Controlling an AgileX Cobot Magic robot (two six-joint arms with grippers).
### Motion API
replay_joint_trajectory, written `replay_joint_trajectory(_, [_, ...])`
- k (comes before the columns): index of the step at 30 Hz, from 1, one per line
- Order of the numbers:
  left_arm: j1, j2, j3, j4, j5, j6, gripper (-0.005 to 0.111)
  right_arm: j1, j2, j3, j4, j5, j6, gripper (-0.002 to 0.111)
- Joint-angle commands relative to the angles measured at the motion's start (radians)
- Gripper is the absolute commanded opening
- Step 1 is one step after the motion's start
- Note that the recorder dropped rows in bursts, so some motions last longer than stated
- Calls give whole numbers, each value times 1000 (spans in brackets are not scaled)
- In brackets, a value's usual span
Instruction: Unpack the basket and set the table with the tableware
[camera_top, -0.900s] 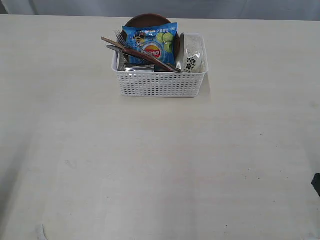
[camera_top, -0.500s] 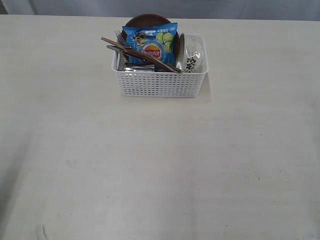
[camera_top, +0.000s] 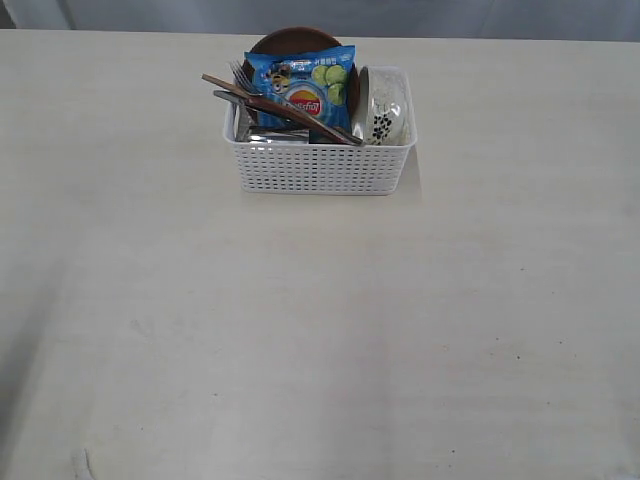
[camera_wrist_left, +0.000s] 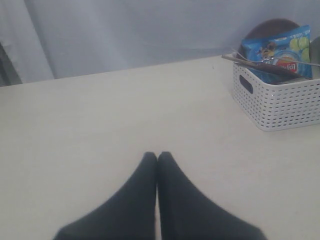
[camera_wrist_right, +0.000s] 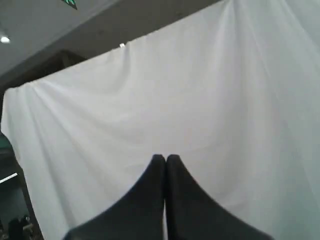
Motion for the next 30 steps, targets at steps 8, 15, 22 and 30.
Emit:
replay_joint_trajectory(8, [2, -2, -4, 0, -1, 0, 0, 186, 763, -667, 2, 799, -253, 0])
replay_joint_trajectory(15, [2, -2, -4, 3, -1, 0, 0, 290, 1060, -899, 13, 1028, -335, 6])
replay_joint_trajectory(22, [2, -2, -4, 3, -1, 0, 0, 406, 1337, -1073, 56, 1159, -365, 42])
replay_joint_trajectory(30, [2, -2, -4, 3, -1, -2, 0, 488, 1628, -1278, 56, 1185, -413, 42])
